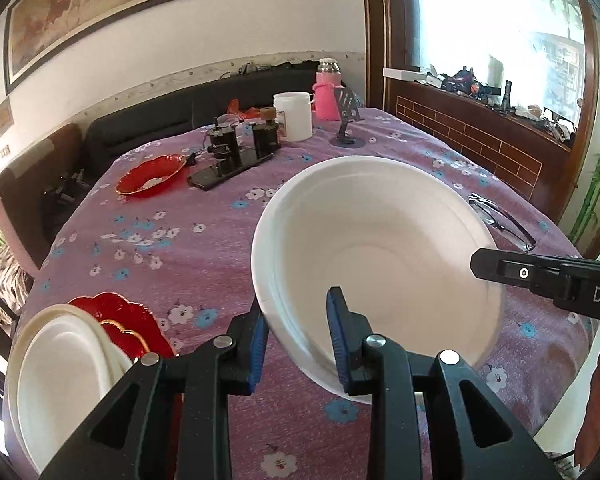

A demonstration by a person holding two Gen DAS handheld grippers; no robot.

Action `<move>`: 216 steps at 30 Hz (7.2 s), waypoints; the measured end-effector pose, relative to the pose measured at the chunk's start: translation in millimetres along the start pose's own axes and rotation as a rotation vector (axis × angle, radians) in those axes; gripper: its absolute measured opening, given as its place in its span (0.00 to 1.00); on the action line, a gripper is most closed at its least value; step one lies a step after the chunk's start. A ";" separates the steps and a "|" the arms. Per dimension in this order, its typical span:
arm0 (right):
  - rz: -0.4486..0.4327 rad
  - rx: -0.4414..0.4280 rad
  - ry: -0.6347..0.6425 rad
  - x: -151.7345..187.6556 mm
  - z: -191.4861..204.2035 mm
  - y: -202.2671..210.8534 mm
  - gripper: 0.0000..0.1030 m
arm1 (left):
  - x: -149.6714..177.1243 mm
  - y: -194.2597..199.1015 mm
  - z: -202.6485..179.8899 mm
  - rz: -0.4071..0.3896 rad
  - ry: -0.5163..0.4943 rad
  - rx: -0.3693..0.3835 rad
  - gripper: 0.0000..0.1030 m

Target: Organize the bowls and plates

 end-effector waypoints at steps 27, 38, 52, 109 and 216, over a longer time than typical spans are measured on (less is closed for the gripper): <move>-0.026 -0.061 0.147 -9.5 85.9 7.3 0.14 | -3.4 65.5 64.3 -0.114 0.094 -0.078 0.28; 0.039 -0.194 0.219 -1.1 160.9 -15.0 0.14 | 12.8 113.5 131.1 -0.102 0.168 -0.170 0.28; 0.189 -0.260 0.295 40.0 216.1 -49.3 0.15 | 61.2 119.9 185.2 0.016 0.275 -0.222 0.28; 0.309 -0.230 0.111 61.2 154.1 -114.4 0.35 | 131.9 88.6 260.7 0.154 0.536 -0.135 0.44; -0.053 0.164 0.086 11.7 8.7 -56.4 0.76 | 22.8 -6.8 52.4 -0.045 0.107 -0.188 0.96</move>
Point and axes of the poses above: each gripper's, at about its wrist camera, not at the fingertips, and y roughly against the way its jaws point, z to its left, x to its underside, the point moved 7 cm from there along -y, roughly the way its jaws point, and after that the axes turned 5 degrees about -z, right-handed, at the moved point
